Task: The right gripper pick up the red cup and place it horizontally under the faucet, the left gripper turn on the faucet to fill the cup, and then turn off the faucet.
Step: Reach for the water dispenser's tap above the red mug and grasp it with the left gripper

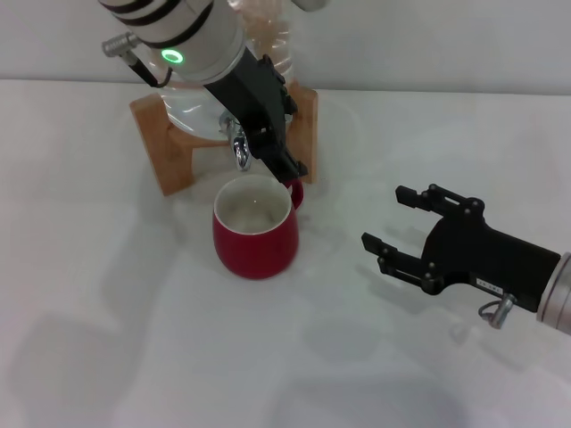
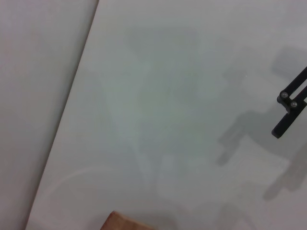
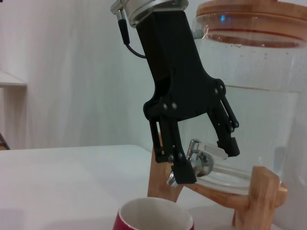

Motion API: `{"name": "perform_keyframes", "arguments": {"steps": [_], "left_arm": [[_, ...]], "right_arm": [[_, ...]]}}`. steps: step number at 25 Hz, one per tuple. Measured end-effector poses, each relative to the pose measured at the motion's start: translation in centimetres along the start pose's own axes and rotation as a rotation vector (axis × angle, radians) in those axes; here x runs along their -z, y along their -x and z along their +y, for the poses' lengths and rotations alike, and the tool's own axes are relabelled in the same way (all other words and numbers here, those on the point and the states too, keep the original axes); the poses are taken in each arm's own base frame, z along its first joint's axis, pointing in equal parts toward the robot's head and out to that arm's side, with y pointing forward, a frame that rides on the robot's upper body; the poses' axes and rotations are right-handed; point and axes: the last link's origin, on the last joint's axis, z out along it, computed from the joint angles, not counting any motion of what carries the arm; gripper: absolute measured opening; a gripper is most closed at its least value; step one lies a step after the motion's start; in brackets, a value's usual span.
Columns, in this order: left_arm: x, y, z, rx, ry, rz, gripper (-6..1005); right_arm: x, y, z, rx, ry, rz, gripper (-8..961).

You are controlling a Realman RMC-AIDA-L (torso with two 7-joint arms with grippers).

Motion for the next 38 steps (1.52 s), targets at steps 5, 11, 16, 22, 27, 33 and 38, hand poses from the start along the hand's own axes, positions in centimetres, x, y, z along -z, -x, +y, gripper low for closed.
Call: {"name": "perform_keyframes", "arguments": {"steps": [5,11,16,22,27,33,38], "left_arm": [[0.06,-0.12,0.01,0.003,-0.004,-0.002,887],[0.03,-0.16,0.04,0.001,-0.004,-0.005,887],[-0.08,-0.32,0.1,-0.008,-0.01,-0.011,887],[-0.13,-0.35,0.08,-0.009,-0.014,-0.015,887],[-0.14,-0.34,0.07,-0.008,-0.015,-0.016,887],[-0.06,-0.27,0.2,-0.008,-0.008,-0.02,887],[0.31,-0.27,0.35,-0.012,-0.01,-0.015,887]], "right_arm": [[0.1,-0.08,-0.02,0.0,0.0,0.003,709],[0.12,-0.1,0.01,0.001,0.002,0.004,709],[0.13,-0.11,-0.01,0.0,0.002,0.005,709],[0.19,-0.12,-0.11,0.001,0.0,0.005,709],[0.17,-0.06,-0.12,0.002,0.001,0.004,708],[0.13,0.01,-0.12,0.003,0.002,0.002,708],[0.1,0.03,-0.07,0.002,0.002,0.0,708]]}}
